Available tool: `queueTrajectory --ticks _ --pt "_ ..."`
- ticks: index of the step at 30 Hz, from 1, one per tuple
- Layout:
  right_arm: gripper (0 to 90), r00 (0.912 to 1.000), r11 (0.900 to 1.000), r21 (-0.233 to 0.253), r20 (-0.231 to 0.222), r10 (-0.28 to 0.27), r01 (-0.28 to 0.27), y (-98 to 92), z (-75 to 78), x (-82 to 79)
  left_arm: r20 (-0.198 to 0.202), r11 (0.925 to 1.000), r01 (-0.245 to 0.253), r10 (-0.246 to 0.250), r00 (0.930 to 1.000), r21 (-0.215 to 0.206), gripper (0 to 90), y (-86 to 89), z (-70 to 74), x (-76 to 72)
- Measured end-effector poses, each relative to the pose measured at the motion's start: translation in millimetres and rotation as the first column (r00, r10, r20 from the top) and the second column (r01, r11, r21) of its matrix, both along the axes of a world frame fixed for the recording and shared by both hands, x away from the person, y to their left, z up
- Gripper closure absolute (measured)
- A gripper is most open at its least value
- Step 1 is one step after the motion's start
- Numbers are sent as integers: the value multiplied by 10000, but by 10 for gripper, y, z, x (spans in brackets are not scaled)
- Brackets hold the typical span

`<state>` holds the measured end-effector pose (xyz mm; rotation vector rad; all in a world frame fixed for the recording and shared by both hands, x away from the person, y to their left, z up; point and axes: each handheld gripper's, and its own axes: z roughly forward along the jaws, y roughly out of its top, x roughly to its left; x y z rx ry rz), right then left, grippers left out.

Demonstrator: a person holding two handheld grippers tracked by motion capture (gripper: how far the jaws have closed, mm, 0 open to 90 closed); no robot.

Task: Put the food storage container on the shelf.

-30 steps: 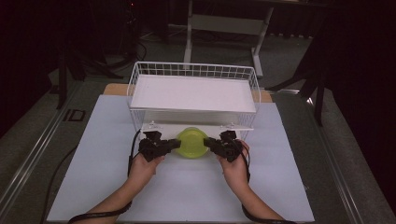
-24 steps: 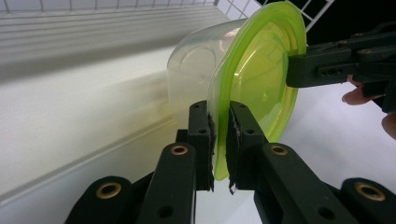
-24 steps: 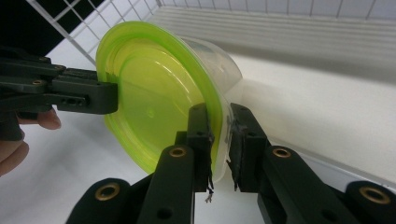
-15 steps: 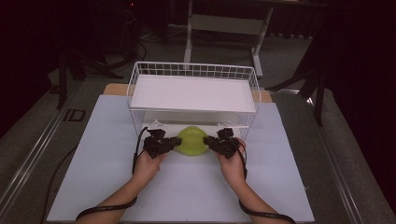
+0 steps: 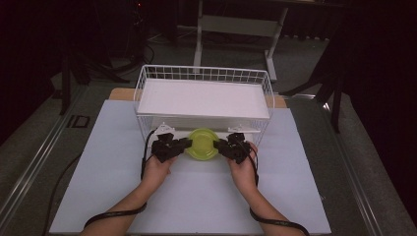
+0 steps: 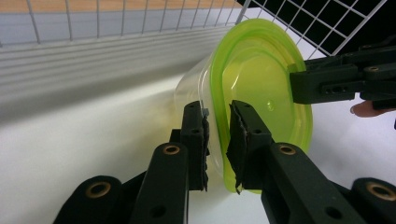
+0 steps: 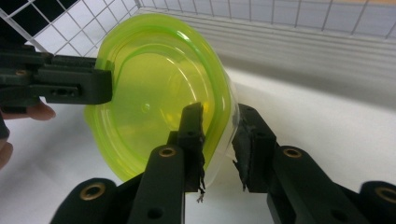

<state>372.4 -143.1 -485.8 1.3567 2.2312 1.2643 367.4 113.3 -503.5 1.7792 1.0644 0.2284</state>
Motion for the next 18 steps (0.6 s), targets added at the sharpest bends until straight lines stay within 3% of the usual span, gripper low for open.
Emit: queueTrajectory --ticks 6,11,14,18 --pt "673 9994 9998 -44 280 -196 198 21 -3 49 300 9992 -272 263 9992 280 716 -12 13 57" --pt "531 9980 9994 -96 543 -331 337 26 -45 90 227 9977 -582 574 9981 357 677 -7 22 88" --pt "507 9951 9985 -187 856 -500 517 33 -61 99 1101 9917 -869 763 9910 951 603 -49 9 59" --pt "509 9906 9961 -327 1118 -783 824 77 -62 92 1175 9906 -1190 1105 9869 676 579 -43 -24 94"
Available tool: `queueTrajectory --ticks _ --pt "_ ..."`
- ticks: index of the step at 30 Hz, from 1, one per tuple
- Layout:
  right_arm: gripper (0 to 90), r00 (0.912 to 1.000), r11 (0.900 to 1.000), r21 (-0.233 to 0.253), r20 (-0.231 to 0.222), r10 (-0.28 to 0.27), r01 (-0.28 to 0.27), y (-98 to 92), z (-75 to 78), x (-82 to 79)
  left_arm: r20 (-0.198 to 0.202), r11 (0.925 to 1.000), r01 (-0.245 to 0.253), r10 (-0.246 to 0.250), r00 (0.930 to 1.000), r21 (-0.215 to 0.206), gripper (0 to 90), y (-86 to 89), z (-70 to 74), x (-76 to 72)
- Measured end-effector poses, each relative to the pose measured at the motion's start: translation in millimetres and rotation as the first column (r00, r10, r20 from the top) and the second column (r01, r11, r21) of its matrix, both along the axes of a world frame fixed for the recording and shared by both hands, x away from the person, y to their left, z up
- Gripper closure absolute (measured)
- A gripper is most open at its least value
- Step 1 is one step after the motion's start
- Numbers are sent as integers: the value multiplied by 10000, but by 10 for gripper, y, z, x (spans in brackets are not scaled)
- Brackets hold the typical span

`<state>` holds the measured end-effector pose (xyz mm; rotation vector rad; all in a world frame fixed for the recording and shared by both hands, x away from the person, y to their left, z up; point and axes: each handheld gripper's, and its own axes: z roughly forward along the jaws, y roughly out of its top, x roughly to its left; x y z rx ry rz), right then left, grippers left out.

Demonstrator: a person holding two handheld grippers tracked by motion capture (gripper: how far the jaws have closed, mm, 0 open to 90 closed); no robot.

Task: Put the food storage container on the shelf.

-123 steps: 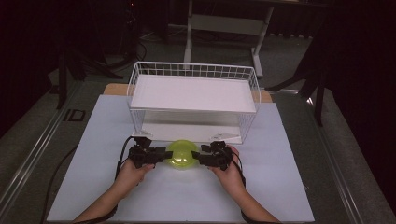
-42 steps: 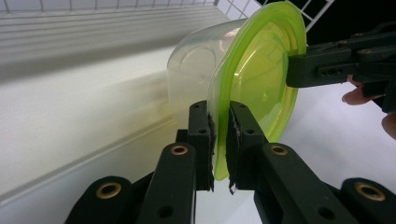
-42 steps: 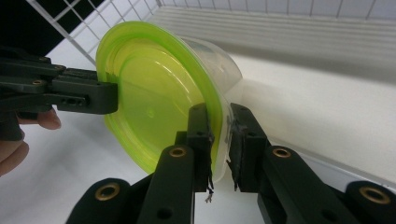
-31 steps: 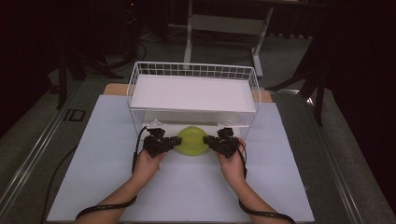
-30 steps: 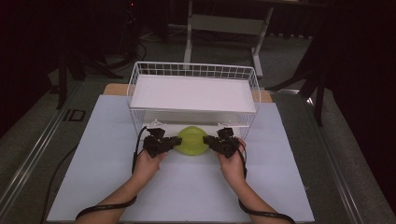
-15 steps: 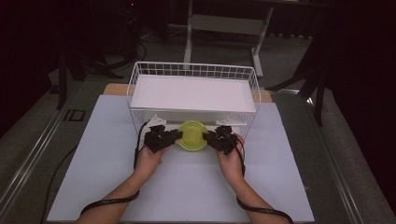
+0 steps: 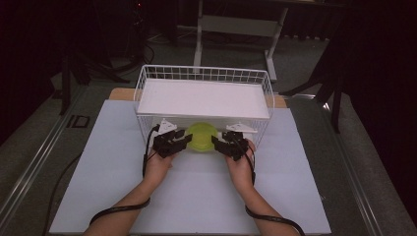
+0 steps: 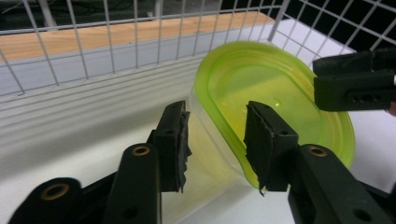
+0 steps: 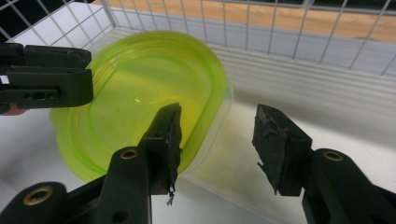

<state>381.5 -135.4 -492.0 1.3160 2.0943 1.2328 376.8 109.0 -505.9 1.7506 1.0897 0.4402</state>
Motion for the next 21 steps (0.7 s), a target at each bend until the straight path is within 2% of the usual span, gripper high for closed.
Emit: queueTrajectory --ticks 4,6,9,11,13,16,21 --pt "480 9998 9996 218 -92 -182 184 -1 -5 37 -20 9994 -240 240 9997 -255 549 0 -23 43" --pt "453 9993 9982 565 -315 -200 218 -27 -19 73 -96 9987 -343 339 9994 -366 534 -1 -26 63" --pt "422 9982 9957 855 -517 -309 353 -51 -37 102 6 9990 -332 332 9994 -283 534 -3 -28 94" --pt "433 9987 9961 797 -386 -336 366 -42 -38 96 -9 9988 -405 405 9992 -273 532 -10 -26 98" --pt "435 9994 9945 1019 -275 -225 252 -45 -49 87 38 9985 -261 263 9996 -474 515 -11 -28 88" --pt "428 10000 9965 829 73 -41 35 -37 -57 46 134 9994 -227 230 9996 -264 497 -32 -8 44" --pt "428 9988 9984 553 488 99 -126 -39 -16 -56 197 9989 -151 160 9997 -440 496 24 30 -59"
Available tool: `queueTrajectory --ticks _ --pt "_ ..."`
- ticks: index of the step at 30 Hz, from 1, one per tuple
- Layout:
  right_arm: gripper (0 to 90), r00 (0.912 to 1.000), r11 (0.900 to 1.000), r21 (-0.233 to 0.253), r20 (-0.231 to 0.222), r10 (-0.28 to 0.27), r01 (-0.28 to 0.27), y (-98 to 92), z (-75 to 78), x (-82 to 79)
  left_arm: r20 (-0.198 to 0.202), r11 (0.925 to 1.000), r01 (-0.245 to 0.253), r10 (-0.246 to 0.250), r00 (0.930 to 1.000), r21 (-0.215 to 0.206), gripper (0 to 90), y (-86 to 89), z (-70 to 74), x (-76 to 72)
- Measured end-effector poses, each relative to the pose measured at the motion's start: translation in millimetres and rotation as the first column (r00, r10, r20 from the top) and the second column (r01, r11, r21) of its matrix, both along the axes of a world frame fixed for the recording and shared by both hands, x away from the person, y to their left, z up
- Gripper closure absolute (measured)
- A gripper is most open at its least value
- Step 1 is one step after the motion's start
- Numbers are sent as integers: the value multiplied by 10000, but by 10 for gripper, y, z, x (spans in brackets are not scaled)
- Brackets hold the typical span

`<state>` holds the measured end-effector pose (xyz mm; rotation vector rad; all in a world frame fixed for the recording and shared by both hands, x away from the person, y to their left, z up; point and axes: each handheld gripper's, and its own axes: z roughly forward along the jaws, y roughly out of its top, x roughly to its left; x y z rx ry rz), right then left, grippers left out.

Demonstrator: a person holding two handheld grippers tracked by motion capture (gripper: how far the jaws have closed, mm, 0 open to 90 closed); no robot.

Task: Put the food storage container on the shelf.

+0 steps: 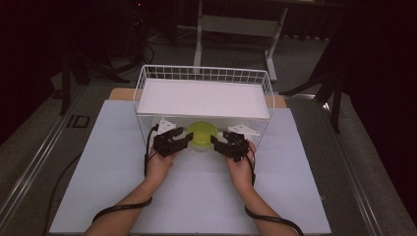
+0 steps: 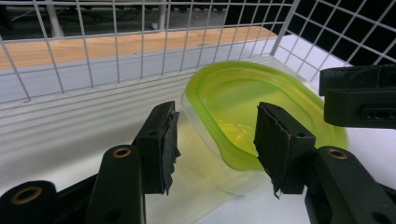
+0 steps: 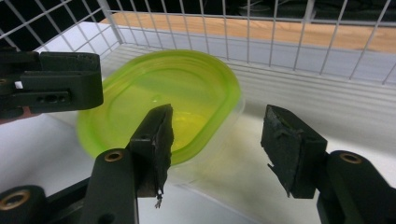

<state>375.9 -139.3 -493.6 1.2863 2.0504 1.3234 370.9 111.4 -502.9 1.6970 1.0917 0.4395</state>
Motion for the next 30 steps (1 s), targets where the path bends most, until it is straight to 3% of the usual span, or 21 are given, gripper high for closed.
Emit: queueTrajectory --ticks 3,7,11,12,14,16,17,19,22,23,25,27,29,30 --pt "413 9998 10000 -4 197 85 -85 -4 57 -87 -307 9989 62 -76 9995 -475 478 34 33 -72" --pt "449 9992 9994 62 209 344 -346 5 109 -228 -200 9972 500 -511 9985 -548 472 73 93 -240" --pt "549 9945 9945 2 -17 1050 -1050 63 66 -367 -284 9945 870 -888 9956 -580 414 126 141 -439" --pt "594 9928 9926 -193 2 1197 -1196 86 34 -413 -387 9927 941 -972 9945 -753 412 138 143 -474" --pt "734 9915 9900 -560 -53 1296 -1297 116 -17 -459 -643 9885 1275 -1328 9891 -808 375 158 139 -553" --pt "840 9893 9875 -643 -320 1421 -1440 140 -68 -473 -399 9835 1653 -1685 9849 -737 333 181 124 -654" --pt "862 9887 9867 -700 -417 1443 -1469 151 -89 -468 -340 9794 1882 -1911 9810 -733 288 189 116 -700" --pt "895 9862 9859 -634 -689 1507 -1551 180 -118 -452 -452 9801 1901 -1928 9802 -566 219 201 106 -762" --pt "897 9848 9855 -616 -827 1526 -1579 229 -138 -422 -852 9662 2298 -2403 9670 -1173 192 233 53 -793" --pt "897 9843 9851 -639 -861 1538 -1595 245 -139 -411 -809 9648 2346 -2449 9662 -1188 156 240 31 -807" --pt "897 9843 9846 -679 -842 1550 -1609 280 -141 -380 -660 9700 2179 -2257 9720 -1081 131 241 -4 -814" --pt "897 9832 9839 -668 -888 1596 -1657 308 -157 -345 -672 9728 2107 -2176 9737 -965 8 235 -25 -808" --pt "897 9820 9825 -710 -908 1658 -1724 338 -177 -315 -531 9736 2177 -2215 9737 -686 8 225 -44 -821" --pt "897 9824 9822 -773 -891 1644 -1713 350 -186 -305 -336 9770 2074 -2092 9773 -499 8 219 -46 -838"
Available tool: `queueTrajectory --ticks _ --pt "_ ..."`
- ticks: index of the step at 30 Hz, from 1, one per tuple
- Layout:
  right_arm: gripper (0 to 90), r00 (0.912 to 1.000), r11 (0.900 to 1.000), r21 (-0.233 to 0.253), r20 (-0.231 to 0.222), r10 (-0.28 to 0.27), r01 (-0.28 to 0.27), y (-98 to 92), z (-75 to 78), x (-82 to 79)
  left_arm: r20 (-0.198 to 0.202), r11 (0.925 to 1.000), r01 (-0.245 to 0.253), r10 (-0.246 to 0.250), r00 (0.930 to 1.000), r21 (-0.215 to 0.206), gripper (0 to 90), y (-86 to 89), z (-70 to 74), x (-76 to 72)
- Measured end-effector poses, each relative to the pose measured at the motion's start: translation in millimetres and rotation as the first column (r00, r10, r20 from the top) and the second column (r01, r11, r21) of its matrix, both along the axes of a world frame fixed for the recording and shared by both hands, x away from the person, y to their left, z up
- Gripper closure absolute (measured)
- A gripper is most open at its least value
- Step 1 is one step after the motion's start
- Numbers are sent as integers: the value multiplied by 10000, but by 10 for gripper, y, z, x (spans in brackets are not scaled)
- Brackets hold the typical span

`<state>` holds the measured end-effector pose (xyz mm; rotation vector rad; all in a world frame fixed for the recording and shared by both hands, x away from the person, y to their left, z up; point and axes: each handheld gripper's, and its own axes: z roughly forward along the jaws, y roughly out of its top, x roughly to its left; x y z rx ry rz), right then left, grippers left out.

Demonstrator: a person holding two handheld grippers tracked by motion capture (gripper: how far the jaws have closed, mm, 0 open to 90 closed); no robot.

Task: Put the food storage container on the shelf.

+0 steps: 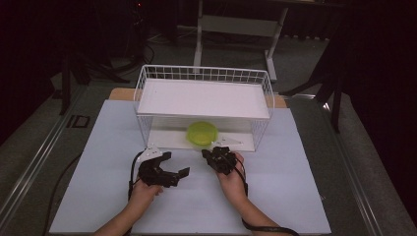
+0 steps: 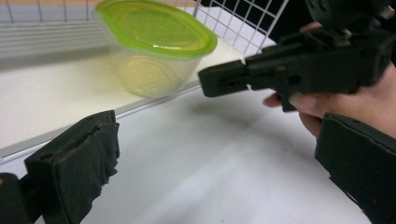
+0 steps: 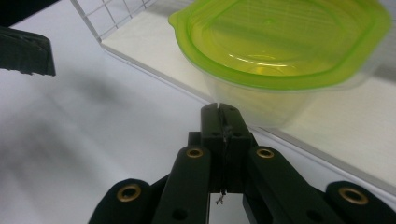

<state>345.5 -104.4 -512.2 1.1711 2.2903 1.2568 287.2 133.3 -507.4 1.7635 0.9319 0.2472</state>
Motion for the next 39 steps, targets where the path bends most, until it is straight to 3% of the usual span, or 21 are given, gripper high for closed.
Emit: queueTrajectory --ticks 1,6,12,18,39 --pt "896 10000 10000 -33 -13 -24 24 11 -9 14 267 9998 -165 164 9995 52 8 2 2 -16" --pt "896 9991 9991 53 82 -421 420 19 -25 77 164 9982 -325 334 9993 -494 8 50 2 -17" --pt "878 9979 9979 26 74 -646 645 31 -18 160 234 9985 -436 444 9987 -325 8 70 -12 -18" --pt "885 9965 9965 -4 -17 -836 836 59 -36 247 206 9997 -216 218 9995 -97 8 41 -28 -23" --pt "881 9911 9910 95 -21 -1332 1332 164 -42 474 254 9996 -233 237 9994 -155 8 79 -32 -23"
